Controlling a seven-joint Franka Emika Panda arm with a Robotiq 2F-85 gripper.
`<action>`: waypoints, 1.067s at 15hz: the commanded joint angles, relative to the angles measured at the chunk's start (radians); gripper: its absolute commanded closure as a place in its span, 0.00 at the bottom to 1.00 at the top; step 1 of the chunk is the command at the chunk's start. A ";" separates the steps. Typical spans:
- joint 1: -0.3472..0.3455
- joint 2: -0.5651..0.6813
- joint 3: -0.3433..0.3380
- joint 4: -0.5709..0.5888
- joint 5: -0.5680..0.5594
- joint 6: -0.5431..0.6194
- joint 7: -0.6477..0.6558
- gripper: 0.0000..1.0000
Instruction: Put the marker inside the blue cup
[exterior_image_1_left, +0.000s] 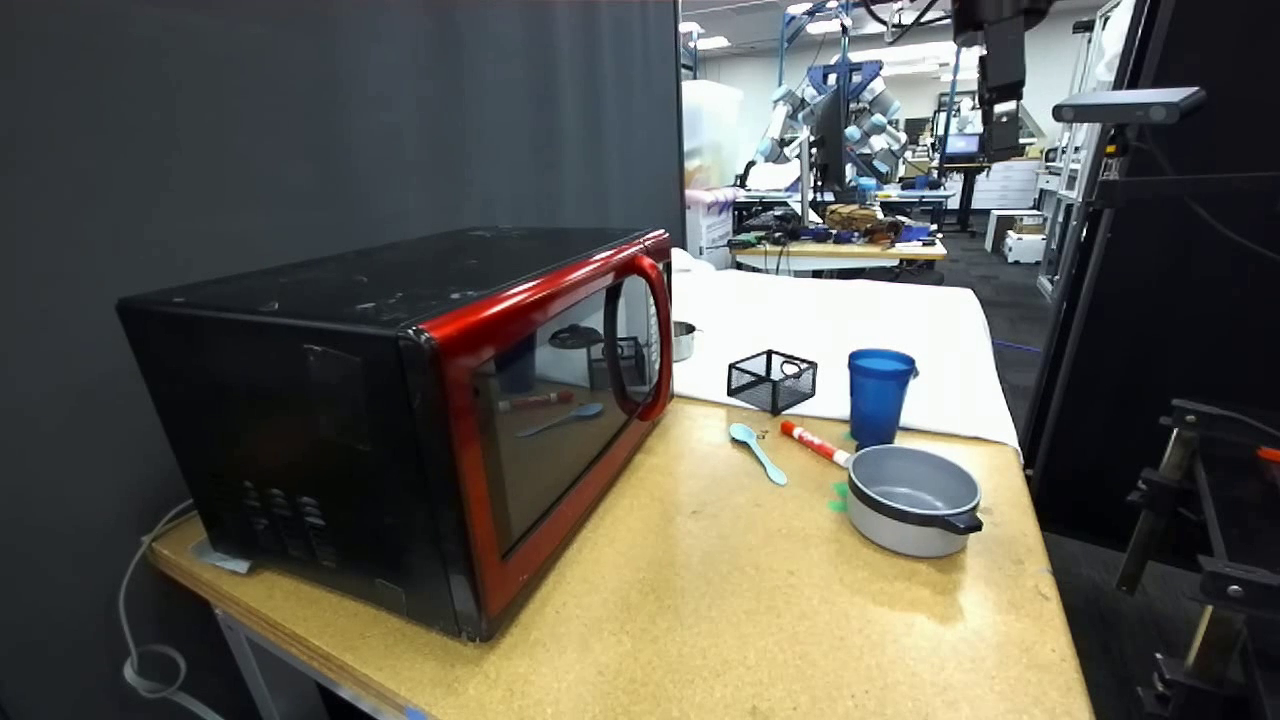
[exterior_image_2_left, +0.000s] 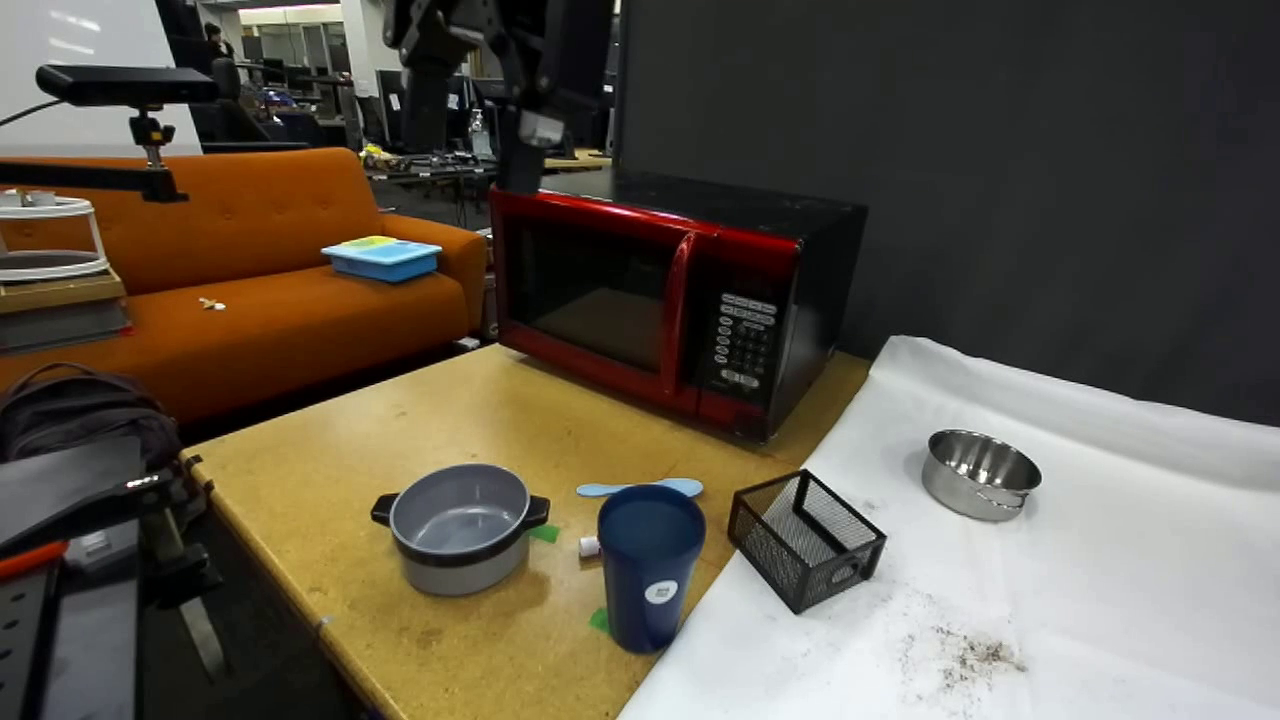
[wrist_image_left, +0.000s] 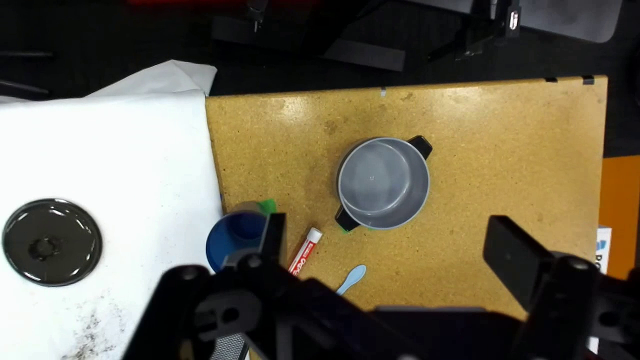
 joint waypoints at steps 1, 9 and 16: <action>-0.007 0.108 0.022 0.064 0.045 0.024 -0.099 0.00; 0.003 0.217 0.126 0.021 0.184 0.292 -0.004 0.00; 0.007 0.335 0.193 -0.046 0.039 0.527 0.183 0.00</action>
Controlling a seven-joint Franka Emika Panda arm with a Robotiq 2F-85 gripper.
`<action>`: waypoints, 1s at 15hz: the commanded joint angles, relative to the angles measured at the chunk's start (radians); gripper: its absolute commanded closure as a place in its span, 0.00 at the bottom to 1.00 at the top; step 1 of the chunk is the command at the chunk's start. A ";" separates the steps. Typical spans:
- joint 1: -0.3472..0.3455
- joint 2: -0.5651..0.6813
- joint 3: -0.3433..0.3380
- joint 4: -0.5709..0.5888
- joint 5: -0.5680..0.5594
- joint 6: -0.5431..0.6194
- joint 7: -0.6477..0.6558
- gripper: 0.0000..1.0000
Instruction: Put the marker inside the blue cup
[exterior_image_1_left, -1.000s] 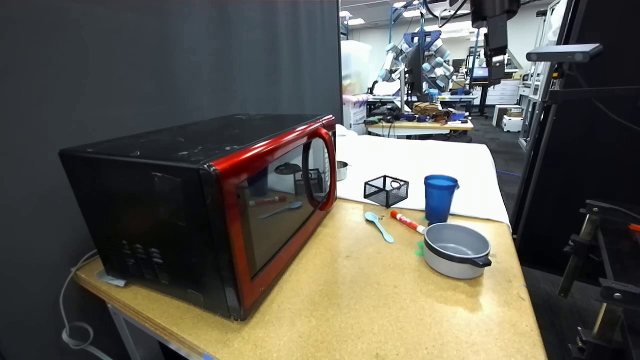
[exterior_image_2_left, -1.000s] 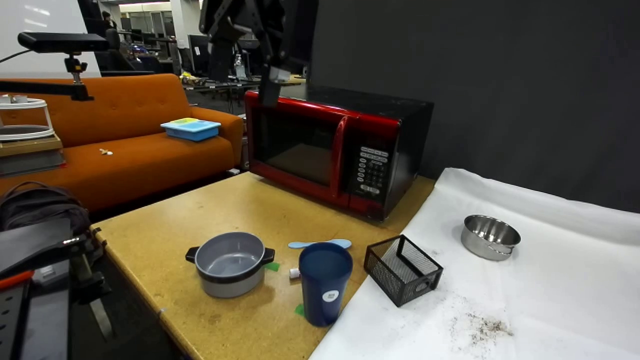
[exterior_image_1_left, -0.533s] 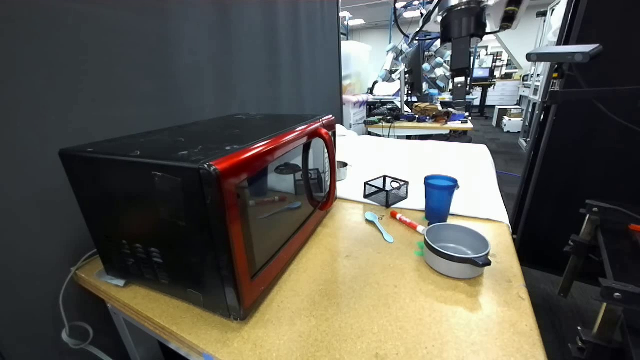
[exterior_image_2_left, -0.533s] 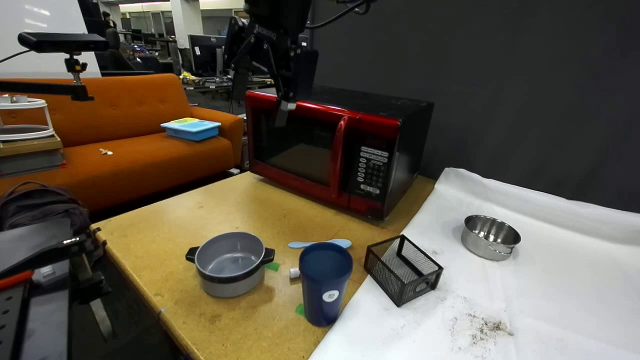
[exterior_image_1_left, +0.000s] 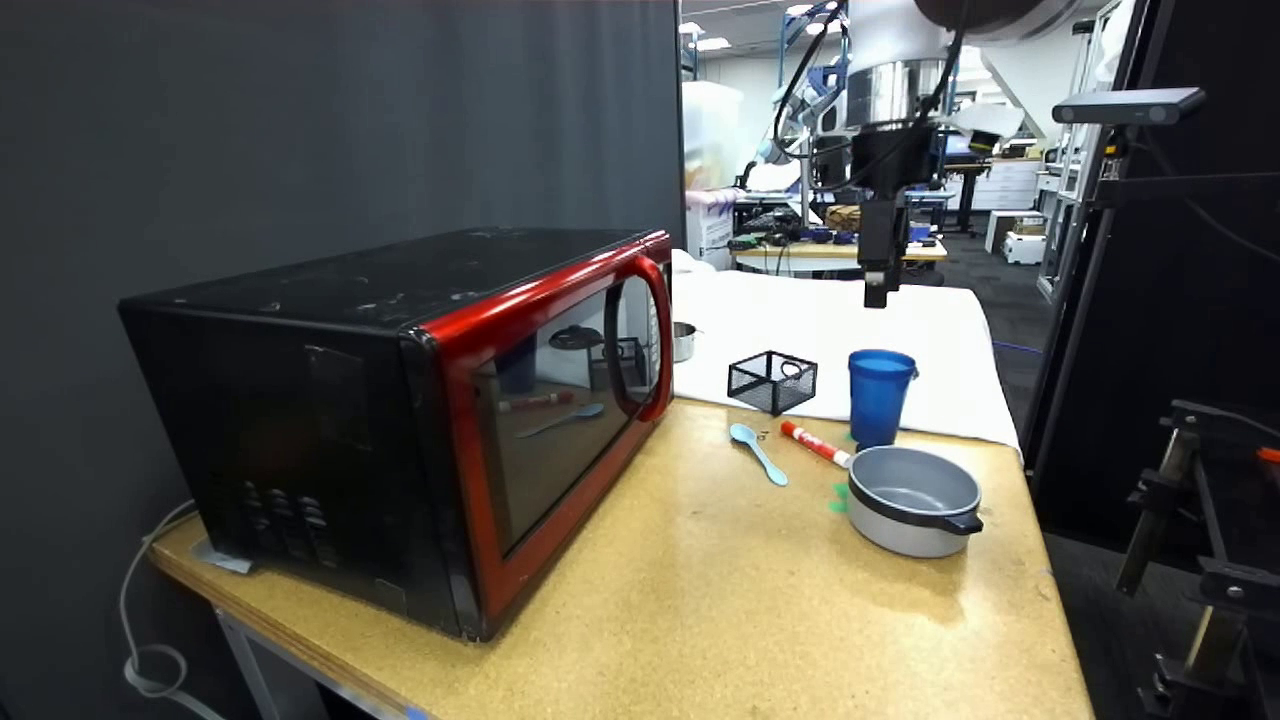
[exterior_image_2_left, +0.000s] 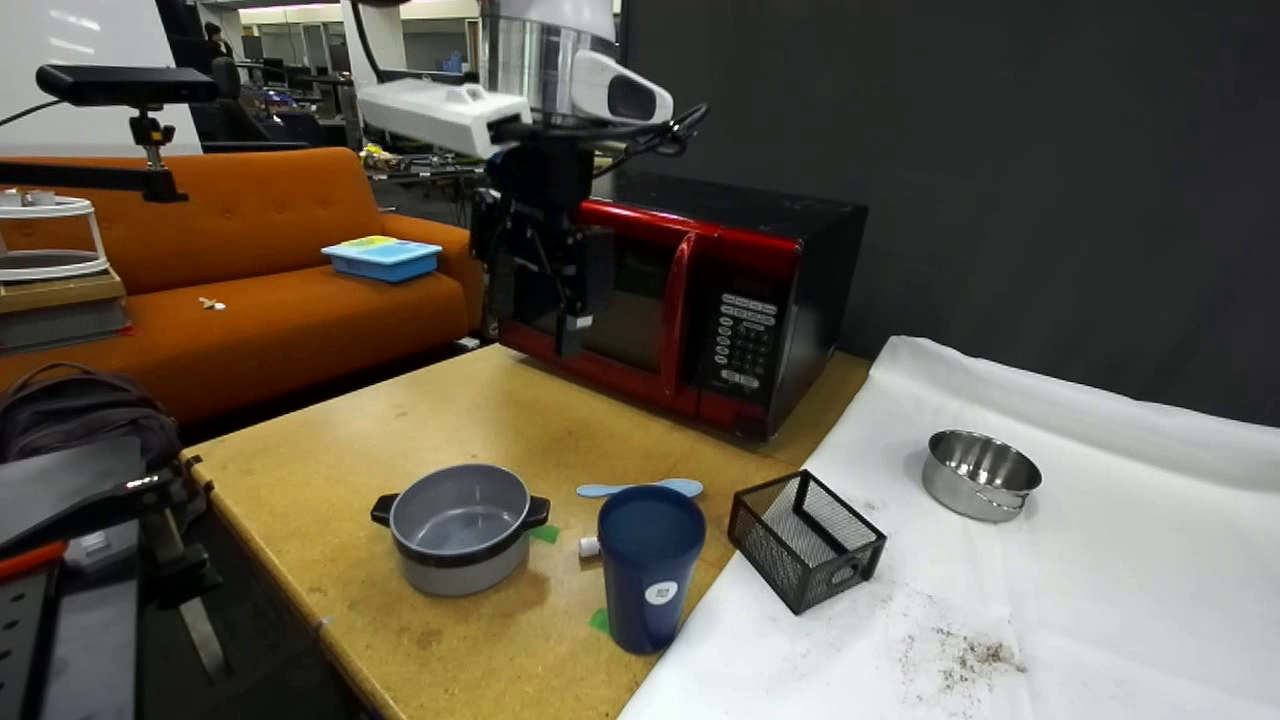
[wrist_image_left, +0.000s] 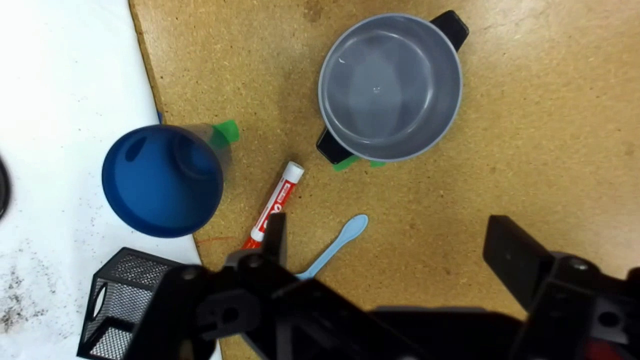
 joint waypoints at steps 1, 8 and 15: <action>-0.013 0.017 0.018 0.002 -0.010 0.006 0.016 0.00; -0.025 0.071 0.047 0.081 0.239 -0.018 0.013 0.00; -0.118 0.258 0.087 0.206 0.623 0.112 -0.003 0.00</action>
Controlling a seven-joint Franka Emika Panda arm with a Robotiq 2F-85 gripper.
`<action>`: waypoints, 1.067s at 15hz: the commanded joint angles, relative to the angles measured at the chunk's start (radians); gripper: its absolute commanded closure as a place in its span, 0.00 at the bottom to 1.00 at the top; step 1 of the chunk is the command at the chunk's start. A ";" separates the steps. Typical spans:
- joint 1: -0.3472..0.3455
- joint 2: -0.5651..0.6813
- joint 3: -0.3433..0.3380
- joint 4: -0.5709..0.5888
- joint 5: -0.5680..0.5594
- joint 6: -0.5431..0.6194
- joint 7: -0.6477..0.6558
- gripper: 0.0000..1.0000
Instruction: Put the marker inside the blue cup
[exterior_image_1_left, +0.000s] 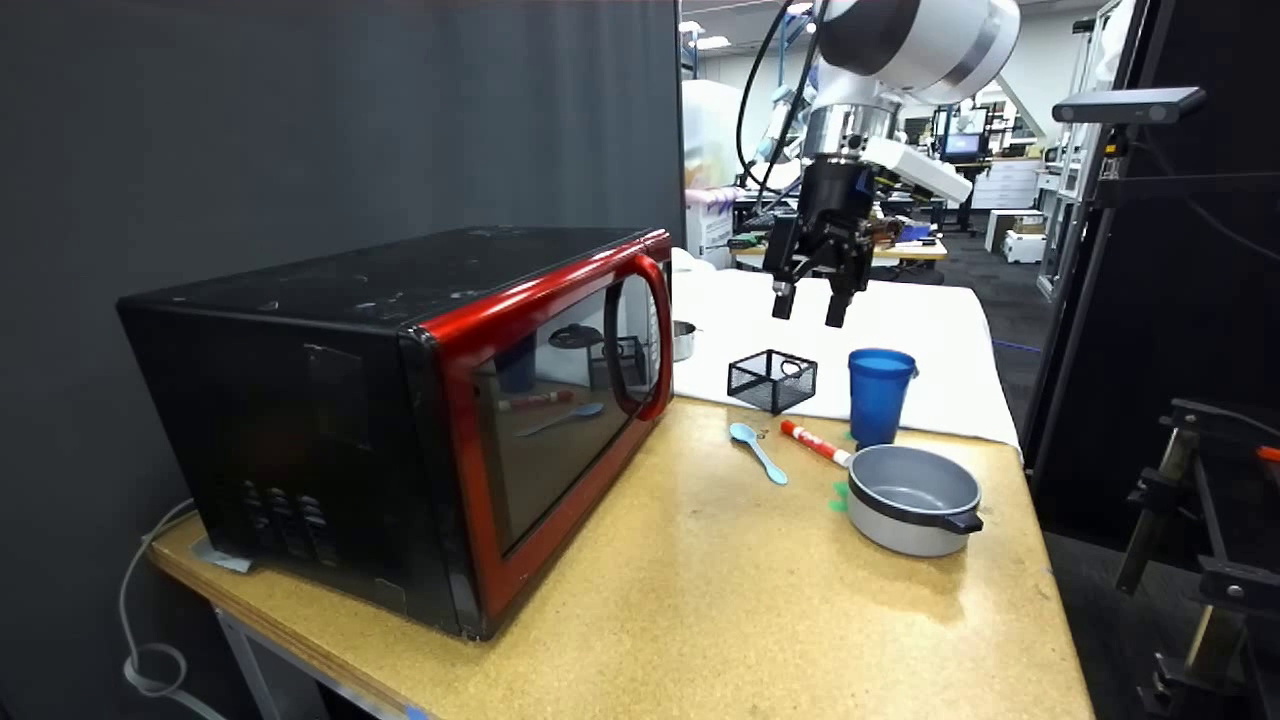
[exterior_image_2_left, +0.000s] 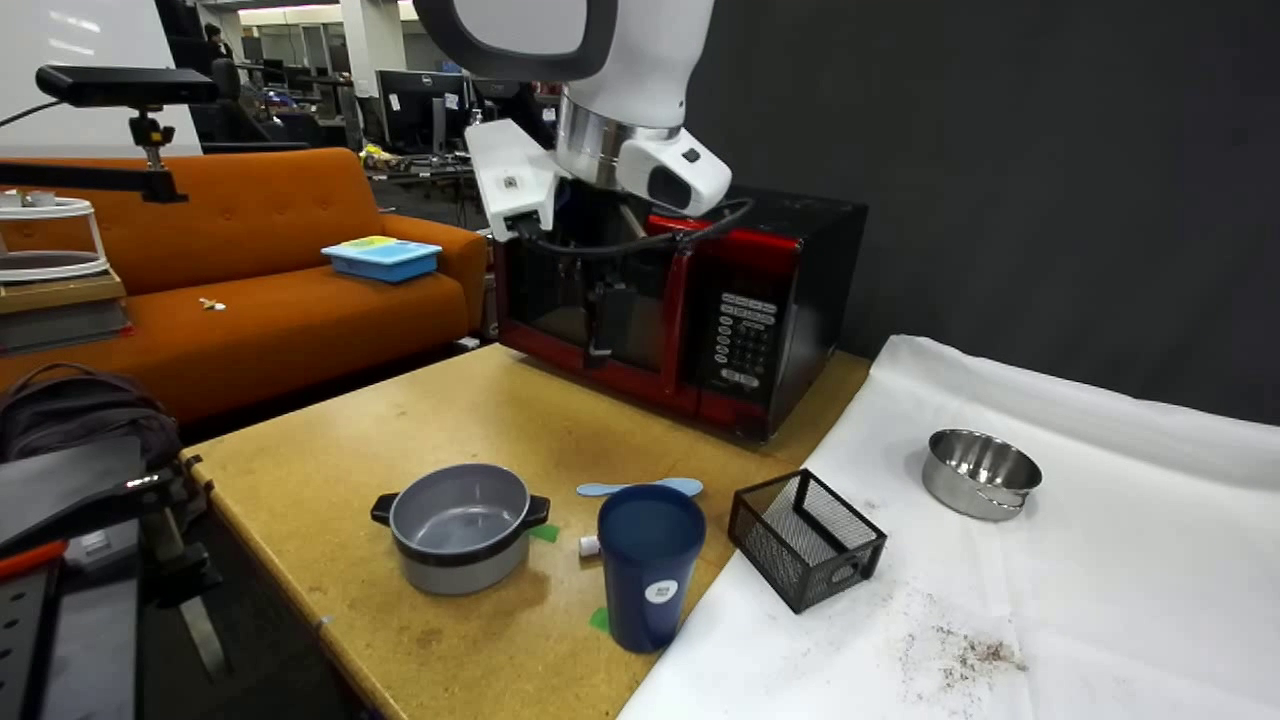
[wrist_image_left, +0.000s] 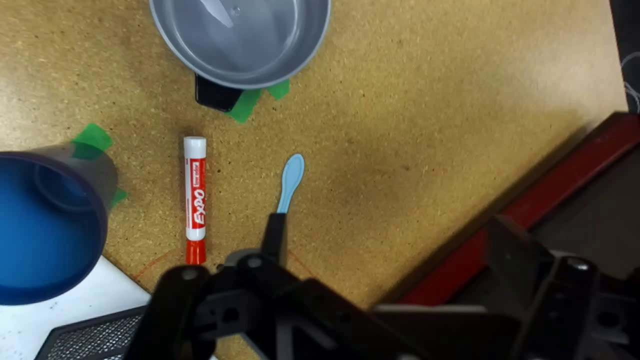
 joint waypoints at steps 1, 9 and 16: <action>-0.079 0.075 0.052 0.041 0.177 0.078 -0.012 0.00; -0.045 0.220 0.036 0.037 0.162 0.257 0.010 0.00; -0.022 0.265 -0.004 0.026 -0.171 0.353 0.211 0.00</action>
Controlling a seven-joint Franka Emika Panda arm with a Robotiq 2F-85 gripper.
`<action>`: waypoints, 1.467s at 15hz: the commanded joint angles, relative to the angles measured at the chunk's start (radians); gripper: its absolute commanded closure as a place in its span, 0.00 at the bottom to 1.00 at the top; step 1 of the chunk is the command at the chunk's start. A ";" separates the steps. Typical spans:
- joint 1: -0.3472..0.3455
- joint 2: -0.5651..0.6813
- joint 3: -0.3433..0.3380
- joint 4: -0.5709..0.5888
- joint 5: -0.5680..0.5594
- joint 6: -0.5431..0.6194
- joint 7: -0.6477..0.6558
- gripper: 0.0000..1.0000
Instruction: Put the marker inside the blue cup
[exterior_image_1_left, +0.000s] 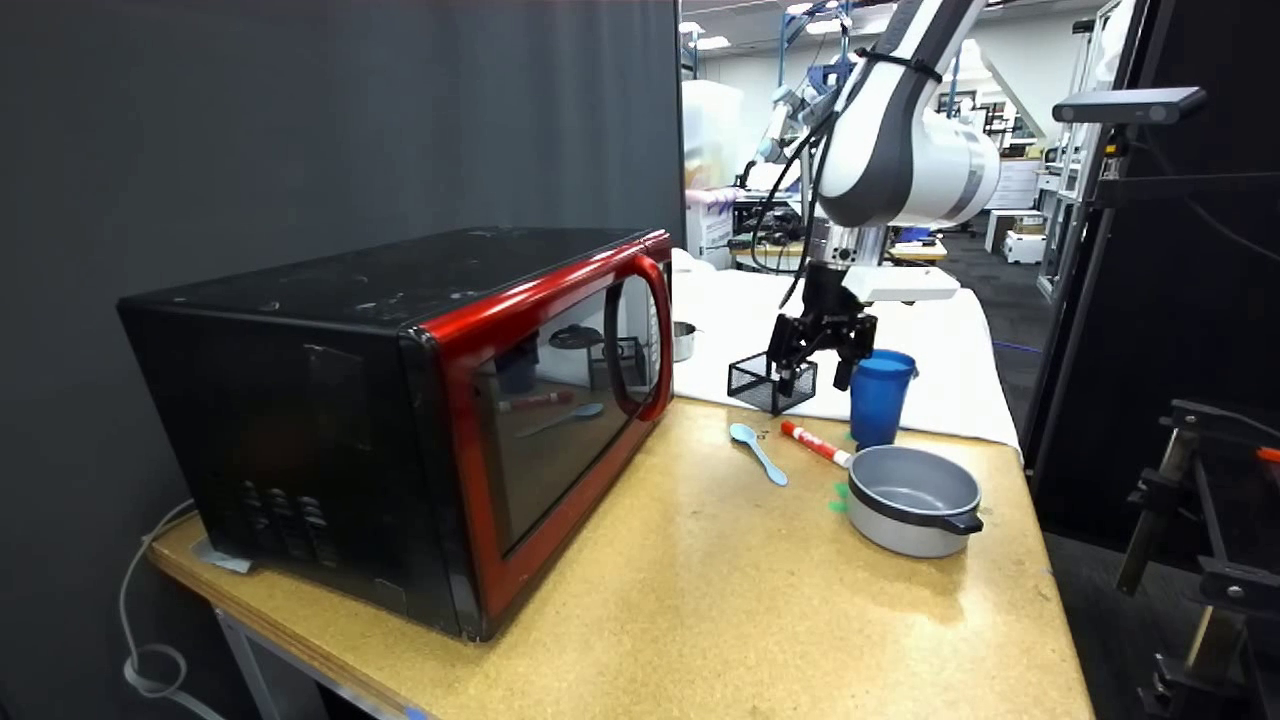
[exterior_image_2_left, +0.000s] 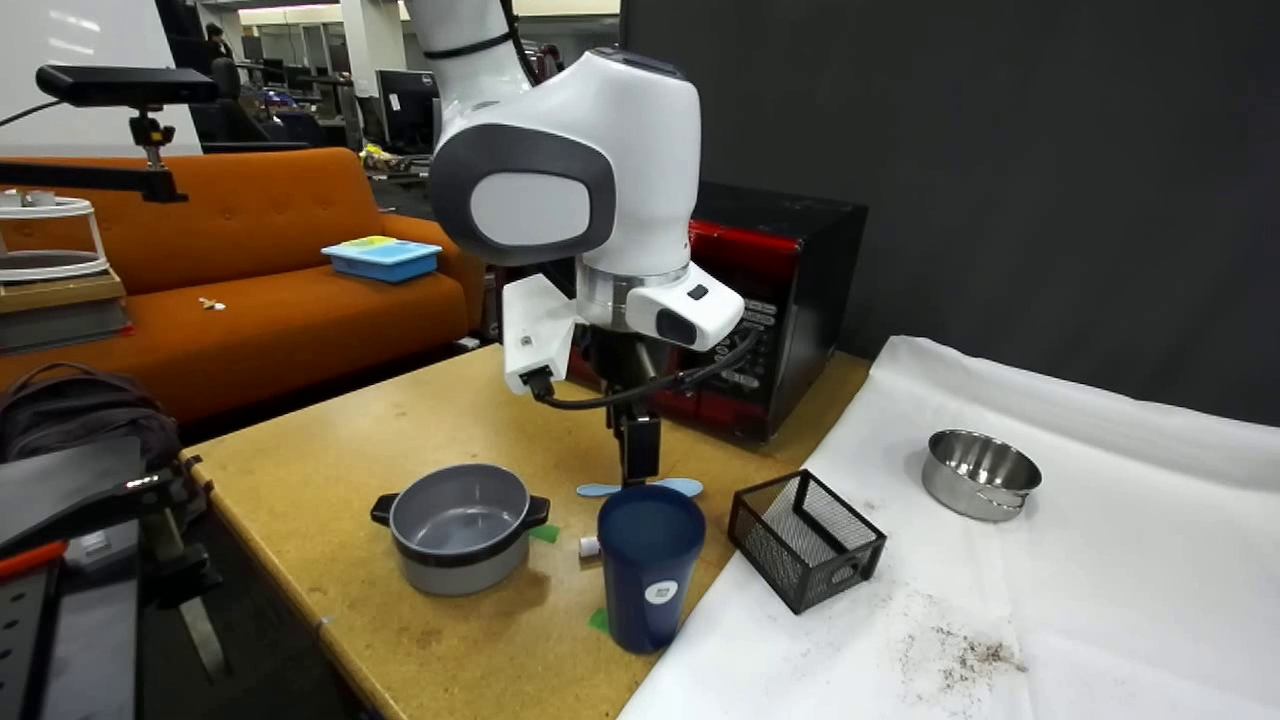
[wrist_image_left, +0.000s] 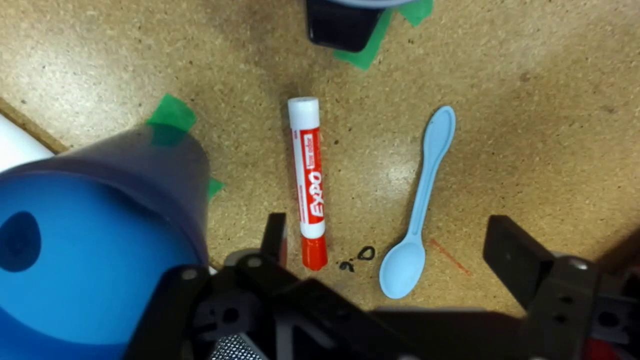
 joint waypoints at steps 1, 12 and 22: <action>-0.033 -0.002 0.025 -0.002 -0.060 0.007 0.046 0.00; 0.041 -0.004 -0.035 -0.028 -0.251 0.113 0.058 0.00; 0.088 0.150 -0.145 0.116 -0.387 0.086 0.104 0.00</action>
